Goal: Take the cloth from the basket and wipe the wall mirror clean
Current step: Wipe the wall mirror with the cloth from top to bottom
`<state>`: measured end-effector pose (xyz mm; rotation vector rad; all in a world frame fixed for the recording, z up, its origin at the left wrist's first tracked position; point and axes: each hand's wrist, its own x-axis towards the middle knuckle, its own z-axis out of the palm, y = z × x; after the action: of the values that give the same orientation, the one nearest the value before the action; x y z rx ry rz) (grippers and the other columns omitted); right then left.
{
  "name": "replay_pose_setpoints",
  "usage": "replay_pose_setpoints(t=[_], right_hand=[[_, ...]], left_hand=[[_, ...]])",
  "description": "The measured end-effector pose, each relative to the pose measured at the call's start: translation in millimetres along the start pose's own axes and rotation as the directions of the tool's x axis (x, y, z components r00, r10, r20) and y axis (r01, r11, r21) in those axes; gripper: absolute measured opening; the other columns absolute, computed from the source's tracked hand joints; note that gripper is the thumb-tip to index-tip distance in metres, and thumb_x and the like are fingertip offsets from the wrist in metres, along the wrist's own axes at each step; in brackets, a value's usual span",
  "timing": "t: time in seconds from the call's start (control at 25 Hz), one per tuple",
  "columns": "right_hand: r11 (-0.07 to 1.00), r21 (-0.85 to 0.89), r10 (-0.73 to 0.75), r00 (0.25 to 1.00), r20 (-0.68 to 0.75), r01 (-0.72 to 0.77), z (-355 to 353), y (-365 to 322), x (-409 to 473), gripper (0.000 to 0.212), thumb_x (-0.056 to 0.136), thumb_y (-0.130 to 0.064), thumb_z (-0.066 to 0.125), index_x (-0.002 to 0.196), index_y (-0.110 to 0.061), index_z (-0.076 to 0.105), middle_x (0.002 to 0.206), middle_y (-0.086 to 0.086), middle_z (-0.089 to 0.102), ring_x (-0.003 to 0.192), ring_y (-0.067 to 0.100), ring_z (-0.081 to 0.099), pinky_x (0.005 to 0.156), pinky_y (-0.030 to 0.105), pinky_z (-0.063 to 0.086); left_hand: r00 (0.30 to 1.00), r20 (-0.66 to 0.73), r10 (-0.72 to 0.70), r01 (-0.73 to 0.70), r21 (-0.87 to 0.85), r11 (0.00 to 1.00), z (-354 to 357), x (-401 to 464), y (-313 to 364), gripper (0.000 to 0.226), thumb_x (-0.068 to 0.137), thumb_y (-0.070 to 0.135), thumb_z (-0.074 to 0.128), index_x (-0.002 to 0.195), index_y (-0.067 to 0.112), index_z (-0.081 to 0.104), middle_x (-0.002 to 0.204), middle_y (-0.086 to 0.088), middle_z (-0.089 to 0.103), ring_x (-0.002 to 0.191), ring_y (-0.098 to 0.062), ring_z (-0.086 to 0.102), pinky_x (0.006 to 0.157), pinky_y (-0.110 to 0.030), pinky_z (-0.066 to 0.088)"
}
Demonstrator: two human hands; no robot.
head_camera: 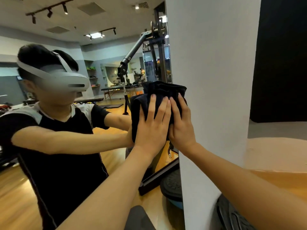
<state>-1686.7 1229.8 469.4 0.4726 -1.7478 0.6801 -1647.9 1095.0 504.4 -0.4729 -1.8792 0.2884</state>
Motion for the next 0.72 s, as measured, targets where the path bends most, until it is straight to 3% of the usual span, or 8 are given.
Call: replay_pose_setpoints(t=[0.16, 0.28, 0.36, 0.6, 0.72], right_hand=[[0.996, 0.073, 0.053, 0.997, -0.060, -0.049, 8, -29, 1, 0.068, 0.096, -0.001, 0.058, 0.159, -0.007, 0.034, 0.170, 0.017, 0.020, 0.154, 0.023, 0.023, 0.128, 0.038, 0.025], [0.993, 0.104, 0.061, 0.995, -0.083, -0.052, 15, -55, -4, 0.071, 0.089, 0.000, 0.052, 0.158, -0.007, 0.035, 0.168, 0.018, 0.022, 0.155, 0.035, 0.026, 0.122, 0.060, 0.031], [0.992, 0.116, 0.061, 0.993, -0.104, -0.048, 23, -76, -9, 0.071, 0.086, -0.001, 0.052, 0.156, -0.007, 0.037, 0.167, 0.019, 0.025, 0.153, 0.040, 0.029, 0.119, 0.065, 0.032], [0.990, 0.140, 0.040, 0.987, -0.155, -0.018, 47, -143, -19, 0.060, 0.092, -0.014, 0.044, 0.152, -0.006, 0.043, 0.164, 0.020, 0.030, 0.150, 0.045, 0.032, 0.117, 0.066, 0.030], [0.991, 0.137, 0.026, 0.992, -0.126, -0.009, 55, -184, -26, 0.062, 0.091, -0.016, 0.044, 0.153, -0.008, 0.042, 0.165, 0.019, 0.030, 0.150, 0.047, 0.031, 0.126, 0.059, 0.023]], left_hand=[[1.000, -0.001, 0.020, -0.020, -0.008, 1.000, -14, -4, -18, 0.062, 0.101, 0.022, 0.041, 0.161, 0.009, 0.027, 0.166, -0.010, 0.032, 0.155, -0.039, 0.024, 0.119, -0.058, 0.034], [0.999, -0.011, 0.037, -0.037, -0.009, 0.999, -23, -20, -35, 0.058, 0.104, 0.022, 0.040, 0.160, 0.009, 0.030, 0.166, -0.010, 0.034, 0.155, -0.038, 0.027, 0.119, -0.058, 0.034], [0.999, -0.024, 0.033, -0.033, -0.006, 0.999, -33, -35, -50, 0.056, 0.105, 0.024, 0.040, 0.159, 0.009, 0.034, 0.165, -0.009, 0.036, 0.154, -0.037, 0.030, 0.117, -0.057, 0.038], [1.000, 0.023, -0.002, 0.002, 0.000, 1.000, -69, -79, -102, 0.052, 0.110, 0.027, 0.032, 0.159, 0.010, 0.035, 0.166, -0.008, 0.029, 0.155, -0.035, 0.022, 0.110, -0.055, 0.046], [0.999, 0.037, -0.037, 0.036, 0.036, 0.999, -92, -106, -130, 0.052, 0.110, 0.029, 0.035, 0.159, 0.011, 0.037, 0.166, -0.007, 0.032, 0.155, -0.035, 0.025, 0.104, -0.052, 0.050]])
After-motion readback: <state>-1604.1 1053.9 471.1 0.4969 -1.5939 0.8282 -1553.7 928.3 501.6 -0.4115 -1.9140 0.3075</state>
